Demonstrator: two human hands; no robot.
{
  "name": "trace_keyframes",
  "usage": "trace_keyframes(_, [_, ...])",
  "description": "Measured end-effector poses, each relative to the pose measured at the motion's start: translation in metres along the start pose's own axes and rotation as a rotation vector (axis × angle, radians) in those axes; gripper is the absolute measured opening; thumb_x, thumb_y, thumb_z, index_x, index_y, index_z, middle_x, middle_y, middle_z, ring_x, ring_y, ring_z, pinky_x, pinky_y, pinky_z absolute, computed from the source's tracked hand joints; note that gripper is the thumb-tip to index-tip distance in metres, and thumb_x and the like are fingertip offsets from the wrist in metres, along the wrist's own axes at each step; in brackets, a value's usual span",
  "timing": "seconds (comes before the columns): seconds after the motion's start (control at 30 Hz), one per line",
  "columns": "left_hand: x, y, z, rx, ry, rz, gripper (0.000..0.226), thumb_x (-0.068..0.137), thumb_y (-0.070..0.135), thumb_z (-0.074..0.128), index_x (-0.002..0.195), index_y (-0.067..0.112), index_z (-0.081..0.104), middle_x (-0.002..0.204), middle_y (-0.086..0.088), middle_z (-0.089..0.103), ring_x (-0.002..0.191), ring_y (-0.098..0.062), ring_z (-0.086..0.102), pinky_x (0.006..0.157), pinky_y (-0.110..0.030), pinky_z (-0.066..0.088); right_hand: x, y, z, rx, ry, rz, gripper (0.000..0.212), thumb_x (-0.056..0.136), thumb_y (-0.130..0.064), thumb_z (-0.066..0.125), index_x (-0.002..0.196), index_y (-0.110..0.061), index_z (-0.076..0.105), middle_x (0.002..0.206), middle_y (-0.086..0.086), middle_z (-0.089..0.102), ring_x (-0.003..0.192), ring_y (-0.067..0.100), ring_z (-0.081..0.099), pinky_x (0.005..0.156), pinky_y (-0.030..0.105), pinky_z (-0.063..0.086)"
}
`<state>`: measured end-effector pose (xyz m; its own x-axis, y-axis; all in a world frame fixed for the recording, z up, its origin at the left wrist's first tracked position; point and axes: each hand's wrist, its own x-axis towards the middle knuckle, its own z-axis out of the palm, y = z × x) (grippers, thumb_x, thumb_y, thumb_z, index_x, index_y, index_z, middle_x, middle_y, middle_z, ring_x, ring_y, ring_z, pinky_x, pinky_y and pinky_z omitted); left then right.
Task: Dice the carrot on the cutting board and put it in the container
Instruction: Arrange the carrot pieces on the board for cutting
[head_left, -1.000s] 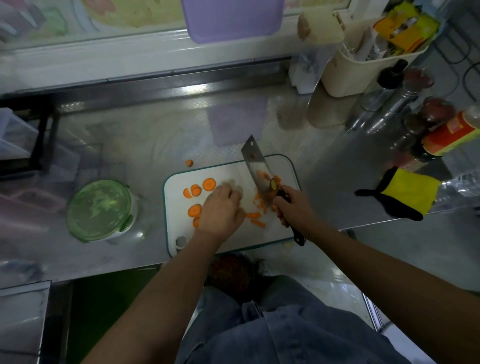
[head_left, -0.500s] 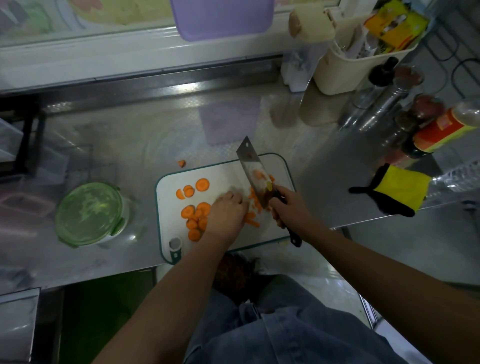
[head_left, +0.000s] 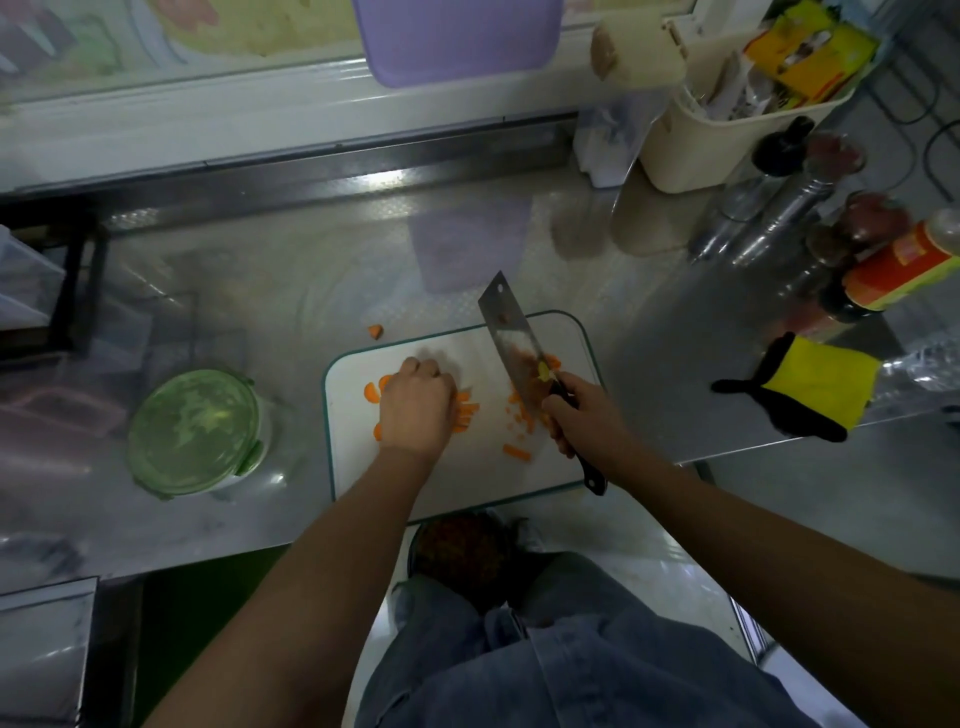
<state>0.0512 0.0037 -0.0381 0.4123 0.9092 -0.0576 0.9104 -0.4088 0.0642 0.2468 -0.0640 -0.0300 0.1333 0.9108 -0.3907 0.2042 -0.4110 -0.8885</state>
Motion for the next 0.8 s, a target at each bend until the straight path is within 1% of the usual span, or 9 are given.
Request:
trace_keyframes(0.07, [0.001,0.001,0.003,0.007,-0.067,-0.011,0.013,0.081,0.015,0.063,0.086,0.014,0.075,0.089,-0.007,0.063,0.096,-0.028,0.054,0.067,-0.035,0.045,0.0,0.001,0.002,0.005,-0.008,0.016,0.012,0.09,-0.006,0.047,0.098,-0.008,0.056,0.058,0.01,0.05,0.044,0.02,0.043,0.043,0.028,0.039])
trace_keyframes(0.13, [-0.001,0.002,0.005,-0.01,-0.099,0.001,0.018,0.084,0.015,0.059,0.094,0.015,0.075,0.095,-0.008,0.062,0.104,-0.028,0.052,0.072,-0.037,0.046,0.0,0.002,0.003,0.003,-0.01,0.017,0.012,0.089,-0.005,0.047,0.096,-0.004,0.056,0.057,0.009,0.049,0.041,0.018,0.042,0.042,0.027,0.038])
trace_keyframes(0.27, [-0.006,0.002,0.007,-0.134,-0.032,0.022,0.026,0.073,0.011,0.071,0.099,0.007,0.071,0.091,-0.015,0.061,0.091,-0.035,0.057,0.066,-0.04,0.049,0.002,0.0,0.002,0.015,0.013,-0.004,0.019,0.089,-0.005,0.047,0.081,-0.021,0.056,0.057,0.01,0.05,0.041,0.02,0.042,0.043,0.027,0.038])
trace_keyframes(0.37, [-0.011,0.009,0.009,-0.228,-0.043,0.247,0.02,0.072,0.016,0.072,0.09,0.009,0.069,0.087,-0.012,0.059,0.081,-0.033,0.059,0.062,-0.037,0.049,0.002,-0.002,0.0,0.009,0.023,-0.012,0.02,0.091,-0.008,0.048,0.083,-0.024,0.057,0.059,0.012,0.049,0.042,0.02,0.042,0.042,0.028,0.038])
trace_keyframes(0.47, [-0.017,0.027,0.015,-0.165,-0.167,0.471,0.028,0.074,0.022,0.071,0.099,0.01,0.068,0.099,-0.013,0.061,0.089,-0.034,0.059,0.071,-0.039,0.049,0.001,-0.003,-0.001,0.013,0.033,-0.02,0.017,0.092,-0.01,0.049,0.08,-0.02,0.056,0.057,0.01,0.05,0.04,0.018,0.042,0.042,0.028,0.038])
trace_keyframes(0.57, [-0.021,0.042,0.016,-0.062,-0.254,0.448,0.031,0.091,0.025,0.054,0.116,0.009,0.062,0.117,-0.012,0.056,0.106,-0.031,0.05,0.079,-0.039,0.042,-0.002,-0.002,0.0,0.016,0.035,-0.02,0.021,0.092,-0.009,0.049,0.079,-0.024,0.056,0.058,0.01,0.05,0.041,0.017,0.042,0.041,0.028,0.038])
trace_keyframes(0.63, [-0.021,0.044,0.015,-0.028,-0.259,0.423,0.03,0.093,0.026,0.049,0.115,0.009,0.062,0.118,-0.01,0.055,0.109,-0.028,0.048,0.081,-0.038,0.04,-0.003,-0.001,0.0,0.018,0.031,-0.021,0.022,0.092,-0.008,0.048,0.077,-0.024,0.055,0.059,0.012,0.05,0.042,0.019,0.042,0.042,0.029,0.038])
trace_keyframes(0.73, [-0.021,0.036,0.012,-0.082,-0.201,0.395,0.026,0.086,0.025,0.057,0.103,0.007,0.066,0.106,-0.012,0.061,0.103,-0.03,0.053,0.083,-0.038,0.043,-0.002,0.0,0.0,0.011,0.03,-0.008,0.023,0.091,-0.008,0.048,0.078,-0.026,0.055,0.059,0.011,0.051,0.043,0.021,0.043,0.044,0.029,0.039])
trace_keyframes(0.8, [-0.02,0.026,0.012,-0.122,-0.146,0.306,0.019,0.077,0.023,0.065,0.086,0.007,0.068,0.09,-0.013,0.064,0.09,-0.032,0.059,0.074,-0.036,0.046,0.0,0.002,0.001,0.01,0.015,-0.005,0.022,0.091,-0.008,0.047,0.081,-0.025,0.056,0.059,0.01,0.051,0.044,0.021,0.043,0.044,0.03,0.039])
